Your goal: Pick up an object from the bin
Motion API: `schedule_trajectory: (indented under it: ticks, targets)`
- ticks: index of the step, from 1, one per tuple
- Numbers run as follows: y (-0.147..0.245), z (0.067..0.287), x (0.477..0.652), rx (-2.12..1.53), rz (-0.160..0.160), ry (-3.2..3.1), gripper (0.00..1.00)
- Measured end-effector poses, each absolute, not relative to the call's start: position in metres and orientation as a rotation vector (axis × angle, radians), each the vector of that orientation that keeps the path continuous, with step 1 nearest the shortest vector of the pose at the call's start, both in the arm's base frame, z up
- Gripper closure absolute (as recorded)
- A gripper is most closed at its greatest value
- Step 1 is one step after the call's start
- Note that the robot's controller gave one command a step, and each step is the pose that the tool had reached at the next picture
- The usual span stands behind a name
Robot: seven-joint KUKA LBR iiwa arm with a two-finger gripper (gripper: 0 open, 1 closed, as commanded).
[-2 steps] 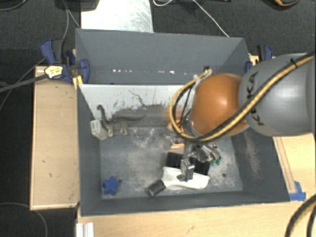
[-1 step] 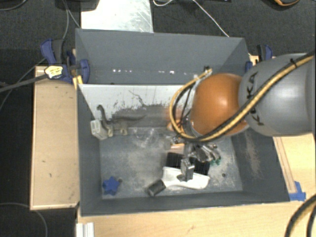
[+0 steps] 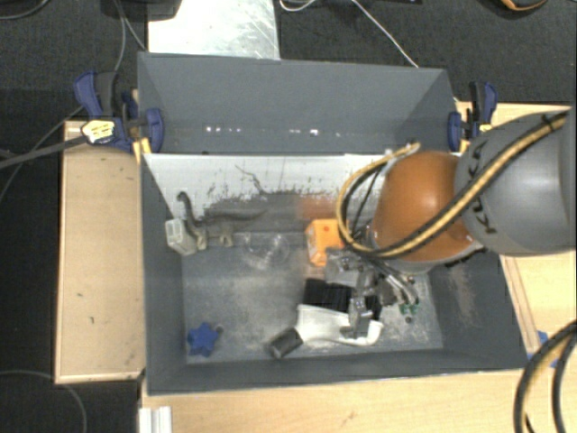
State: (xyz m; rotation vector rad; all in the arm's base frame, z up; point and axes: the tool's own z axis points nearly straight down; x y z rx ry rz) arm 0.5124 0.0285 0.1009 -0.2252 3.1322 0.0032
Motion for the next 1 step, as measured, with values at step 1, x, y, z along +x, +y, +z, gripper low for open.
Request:
schedule_trajectory:
  ticks: [1]
  targets:
    - [0.0153,0.0932,0.5061,-0.640,0.005,3.073,1.00]
